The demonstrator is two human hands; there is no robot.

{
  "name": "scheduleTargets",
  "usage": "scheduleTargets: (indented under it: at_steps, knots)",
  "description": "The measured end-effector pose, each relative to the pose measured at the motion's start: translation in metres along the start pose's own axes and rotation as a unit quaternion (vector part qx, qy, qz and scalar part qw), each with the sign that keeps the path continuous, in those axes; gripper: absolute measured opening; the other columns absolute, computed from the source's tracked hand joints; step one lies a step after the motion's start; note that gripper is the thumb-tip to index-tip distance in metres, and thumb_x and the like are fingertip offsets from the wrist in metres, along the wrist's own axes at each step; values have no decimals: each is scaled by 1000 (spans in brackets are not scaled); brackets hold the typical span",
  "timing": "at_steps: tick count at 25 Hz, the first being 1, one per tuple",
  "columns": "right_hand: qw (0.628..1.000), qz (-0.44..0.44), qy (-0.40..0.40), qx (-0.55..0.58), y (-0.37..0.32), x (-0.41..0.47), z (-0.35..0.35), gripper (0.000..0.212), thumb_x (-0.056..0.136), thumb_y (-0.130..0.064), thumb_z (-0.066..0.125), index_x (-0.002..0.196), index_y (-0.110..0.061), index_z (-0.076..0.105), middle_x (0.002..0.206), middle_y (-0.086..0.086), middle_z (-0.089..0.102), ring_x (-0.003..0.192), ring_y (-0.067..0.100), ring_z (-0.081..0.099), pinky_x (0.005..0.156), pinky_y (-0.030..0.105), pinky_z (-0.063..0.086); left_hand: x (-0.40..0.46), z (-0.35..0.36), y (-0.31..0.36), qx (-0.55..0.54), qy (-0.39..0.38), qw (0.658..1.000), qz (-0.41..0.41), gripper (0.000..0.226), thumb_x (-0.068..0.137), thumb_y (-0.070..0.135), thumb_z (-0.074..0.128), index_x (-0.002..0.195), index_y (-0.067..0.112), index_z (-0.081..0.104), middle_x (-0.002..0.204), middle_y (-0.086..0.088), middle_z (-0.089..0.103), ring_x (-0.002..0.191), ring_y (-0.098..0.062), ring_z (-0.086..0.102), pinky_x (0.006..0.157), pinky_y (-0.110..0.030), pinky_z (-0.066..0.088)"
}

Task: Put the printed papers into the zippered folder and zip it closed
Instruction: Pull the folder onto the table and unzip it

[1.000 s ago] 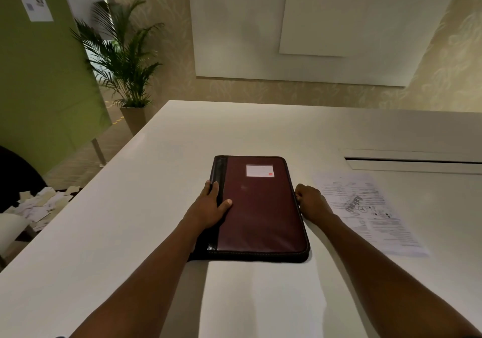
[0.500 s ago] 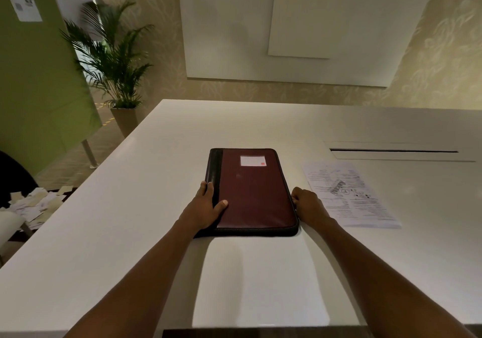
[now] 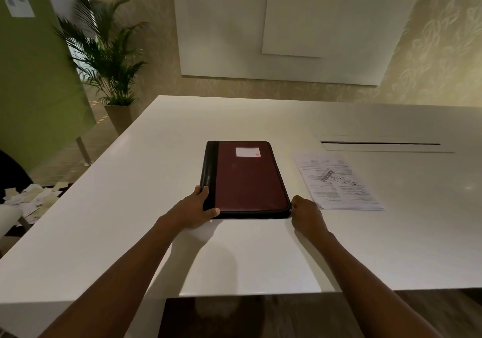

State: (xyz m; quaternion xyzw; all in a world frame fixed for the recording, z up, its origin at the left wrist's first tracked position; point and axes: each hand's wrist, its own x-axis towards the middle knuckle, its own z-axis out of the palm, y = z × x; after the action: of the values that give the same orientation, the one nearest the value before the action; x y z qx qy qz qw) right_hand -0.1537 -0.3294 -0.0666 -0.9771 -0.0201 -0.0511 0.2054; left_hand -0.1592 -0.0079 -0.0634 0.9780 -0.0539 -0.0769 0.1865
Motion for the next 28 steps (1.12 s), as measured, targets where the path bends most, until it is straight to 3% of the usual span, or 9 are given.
scheduleTargets:
  at_steps: [6, 10, 17, 21, 25, 28]
  knots:
    - [998, 49, 47, 19, -18, -32, 14, 17, 88, 4, 43, 82, -11, 47, 86, 11, 63, 69, 23, 52, 64, 28, 38, -15, 3, -4, -39, 32, 999, -18, 89, 89, 60, 56, 157, 22, 13, 165, -5, 10, 147, -27, 28, 114, -37, 28]
    - [997, 49, 48, 34, -38, -43, 22, 16, 94, -5, 43, 92, -6, 59, 93, 9, 65, 82, 27, 65, 71, 32, 48, -17, 1, -4, -28, 38, 999, -12, 92, 85, 56, 64, 157, 23, 17, 164, -4, 17, 145, -26, 32, 112, -35, 31]
    - [998, 20, 38, 39, -71, -48, 38, 18, 97, -7, 40, 97, -6, 57, 95, 11, 65, 87, 29, 67, 74, 33, 50, -20, -12, -18, -15, 6, 1000, 3, 95, 79, 39, 78, 155, 28, 24, 157, -4, 37, 135, -23, 45, 101, -24, 36]
    - [998, 1, 44, 47, -81, -49, 45, 21, 98, -10, 38, 97, -6, 58, 97, 9, 65, 88, 24, 65, 75, 30, 47, -20, -16, -21, -22, -14, 1000, 5, 97, 79, 31, 80, 156, 29, 21, 161, -1, 28, 139, -22, 42, 104, -24, 34]
    - [997, -28, 58, 49, -92, -49, 53, 20, 97, -7, 39, 91, -6, 58, 92, 9, 64, 75, 16, 53, 67, 26, 39, -21, -26, -23, 11, -65, 998, 15, 99, 81, 23, 77, 157, 32, 13, 163, 1, 20, 140, -22, 39, 105, -26, 35]
    - [996, -52, 52, 49, -101, -51, 58, 20, 97, -7, 39, 97, -7, 59, 96, 8, 63, 84, 18, 59, 73, 28, 44, -21, -34, -24, 23, -101, 994, 18, 98, 82, 4, 65, 157, 33, 8, 165, 2, 15, 142, -21, 37, 103, -23, 36]
